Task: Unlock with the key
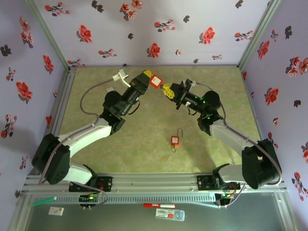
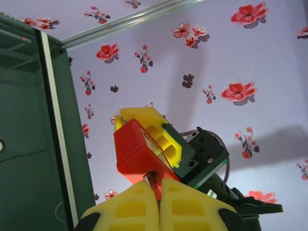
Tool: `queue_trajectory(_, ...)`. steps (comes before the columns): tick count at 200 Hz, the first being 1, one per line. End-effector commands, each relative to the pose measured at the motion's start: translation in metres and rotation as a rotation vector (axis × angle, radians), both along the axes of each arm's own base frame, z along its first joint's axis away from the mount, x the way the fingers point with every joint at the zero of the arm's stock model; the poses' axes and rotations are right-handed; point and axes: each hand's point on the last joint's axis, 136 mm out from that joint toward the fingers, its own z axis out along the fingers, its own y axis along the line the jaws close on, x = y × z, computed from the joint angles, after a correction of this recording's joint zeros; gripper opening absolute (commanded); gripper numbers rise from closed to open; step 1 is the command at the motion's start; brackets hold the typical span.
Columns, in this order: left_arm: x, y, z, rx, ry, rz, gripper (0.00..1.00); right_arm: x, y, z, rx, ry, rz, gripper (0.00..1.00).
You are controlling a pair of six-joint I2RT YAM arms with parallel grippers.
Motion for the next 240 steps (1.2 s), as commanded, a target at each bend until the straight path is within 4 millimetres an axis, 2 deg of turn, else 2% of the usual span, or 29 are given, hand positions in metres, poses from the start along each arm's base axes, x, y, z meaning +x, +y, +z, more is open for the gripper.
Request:
queue_trajectory(1, -0.022, -0.023, -0.010, 0.104, -0.117, -0.114, 0.00, -0.004, -0.003, 0.036, 0.201, 0.105, 0.057, 0.00)
queue_trajectory(22, -0.018, -0.022, -0.016, 0.116, -0.093, -0.113, 0.00, -0.003, -0.001, 0.031, 0.191, 0.118, 0.070, 0.00)
queue_trajectory(43, -0.011, -0.020, -0.023, 0.141, -0.014, -0.113, 0.00, -0.009, 0.005, 0.019, 0.079, 0.096, 0.088, 0.17)
queue_trajectory(56, -0.007, -0.017, -0.028, 0.182, 0.044, -0.104, 0.00, -0.014, 0.006, -0.002, -0.063, 0.096, 0.094, 0.28)
queue_trajectory(85, -0.004, 0.003, -0.035, 0.217, 0.148, -0.051, 0.00, -0.027, -0.015, -0.047, -0.414, 0.073, 0.063, 0.46)
queue_trajectory(112, -0.008, 0.017, -0.035, 0.303, 0.232, -0.009, 0.00, -0.042, -0.036, -0.064, -0.705, -0.048, 0.066, 0.58)
queue_trajectory(137, -0.009, 0.021, -0.039, 0.394, 0.330, -0.002, 0.00, -0.052, -0.047, -0.075, -0.926, -0.214, 0.098, 0.60)
queue_trajectory(162, -0.010, 0.022, -0.039, 0.434, 0.395, -0.003, 0.00, -0.061, -0.042, -0.074, -1.061, -0.409, 0.141, 0.61)
queue_trajectory(201, -0.010, 0.021, -0.045, 0.468, 0.469, -0.008, 0.00, -0.064, -0.024, -0.056, -1.138, -0.618, 0.140, 0.59)
queue_trajectory(240, -0.008, 0.018, -0.050, 0.469, 0.502, -0.019, 0.00, -0.070, -0.005, -0.057, -1.182, -0.715, 0.205, 0.53)
